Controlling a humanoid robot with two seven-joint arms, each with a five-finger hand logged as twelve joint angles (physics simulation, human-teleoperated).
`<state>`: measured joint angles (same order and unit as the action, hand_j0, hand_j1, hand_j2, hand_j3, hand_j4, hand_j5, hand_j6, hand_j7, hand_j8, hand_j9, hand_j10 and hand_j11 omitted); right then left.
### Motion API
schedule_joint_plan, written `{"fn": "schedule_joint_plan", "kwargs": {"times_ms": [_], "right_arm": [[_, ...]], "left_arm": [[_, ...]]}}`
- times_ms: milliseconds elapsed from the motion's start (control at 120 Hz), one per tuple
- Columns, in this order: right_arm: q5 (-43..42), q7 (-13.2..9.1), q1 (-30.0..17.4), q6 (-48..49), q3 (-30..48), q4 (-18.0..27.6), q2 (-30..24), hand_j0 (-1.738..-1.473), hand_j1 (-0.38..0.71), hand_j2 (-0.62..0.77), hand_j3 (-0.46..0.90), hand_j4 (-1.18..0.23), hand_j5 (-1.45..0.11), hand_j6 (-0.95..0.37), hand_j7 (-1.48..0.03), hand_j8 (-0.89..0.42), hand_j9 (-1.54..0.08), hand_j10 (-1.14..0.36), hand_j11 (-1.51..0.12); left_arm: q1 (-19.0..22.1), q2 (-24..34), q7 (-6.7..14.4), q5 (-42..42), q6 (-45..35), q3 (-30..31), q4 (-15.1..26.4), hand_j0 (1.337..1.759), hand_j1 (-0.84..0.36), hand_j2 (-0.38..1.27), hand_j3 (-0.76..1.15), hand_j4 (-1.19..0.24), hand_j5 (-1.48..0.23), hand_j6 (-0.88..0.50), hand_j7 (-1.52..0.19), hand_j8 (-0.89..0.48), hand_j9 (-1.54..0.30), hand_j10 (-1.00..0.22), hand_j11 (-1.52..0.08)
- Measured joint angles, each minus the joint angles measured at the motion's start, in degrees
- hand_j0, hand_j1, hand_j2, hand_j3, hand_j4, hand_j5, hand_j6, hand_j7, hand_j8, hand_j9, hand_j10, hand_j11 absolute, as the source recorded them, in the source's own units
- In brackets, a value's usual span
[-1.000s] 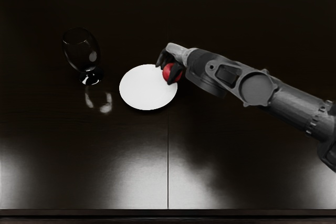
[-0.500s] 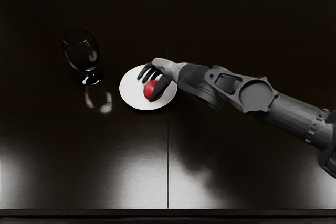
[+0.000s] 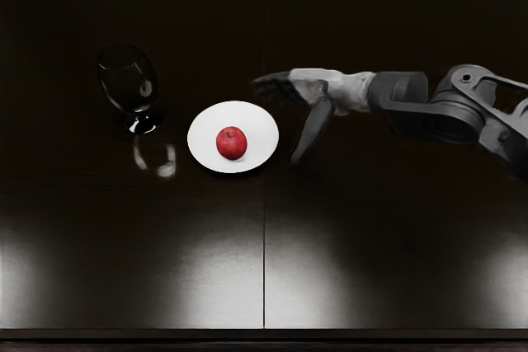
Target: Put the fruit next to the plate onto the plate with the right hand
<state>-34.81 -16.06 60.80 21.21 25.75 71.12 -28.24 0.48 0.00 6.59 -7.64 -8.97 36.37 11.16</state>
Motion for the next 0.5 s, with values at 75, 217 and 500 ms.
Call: {"fn": "schedule_joint_plan", "kwargs": {"times_ms": [75,217,500], "right_arm": [[2.2,2.3,-0.8,6.6,1.1,0.0,-5.1,-1.658,-0.28,0.00,0.00,-0.06,-0.09,-0.06,-0.08,-0.06,-0.09,-0.06,-0.08],[4.3,3.9,-1.4,12.0,2.2,-0.8,-10.9,-1.658,-0.29,0.00,0.00,-0.05,-0.07,-0.05,-0.07,-0.05,-0.07,-0.05,-0.07],[10.9,4.4,-2.8,13.7,2.5,-8.0,-15.5,-1.658,-0.30,-0.01,0.00,-0.04,-0.05,-0.04,-0.05,-0.04,-0.05,-0.04,-0.05]], "left_arm": [[-0.1,0.0,0.0,0.0,0.0,0.0,0.1,1.658,0.07,0.05,0.00,-0.23,-0.30,-0.23,-0.30,-0.23,-0.30,-0.23,-0.30],[1.0,0.0,0.0,0.0,0.0,0.0,0.2,1.658,0.07,0.05,0.00,-0.23,-0.30,-0.23,-0.30,-0.23,-0.30,-0.23,-0.30],[2.0,0.0,0.0,0.0,0.0,0.1,0.1,1.658,0.07,0.05,0.00,-0.23,-0.30,-0.23,-0.30,-0.23,-0.30,-0.23,-0.30]]}}
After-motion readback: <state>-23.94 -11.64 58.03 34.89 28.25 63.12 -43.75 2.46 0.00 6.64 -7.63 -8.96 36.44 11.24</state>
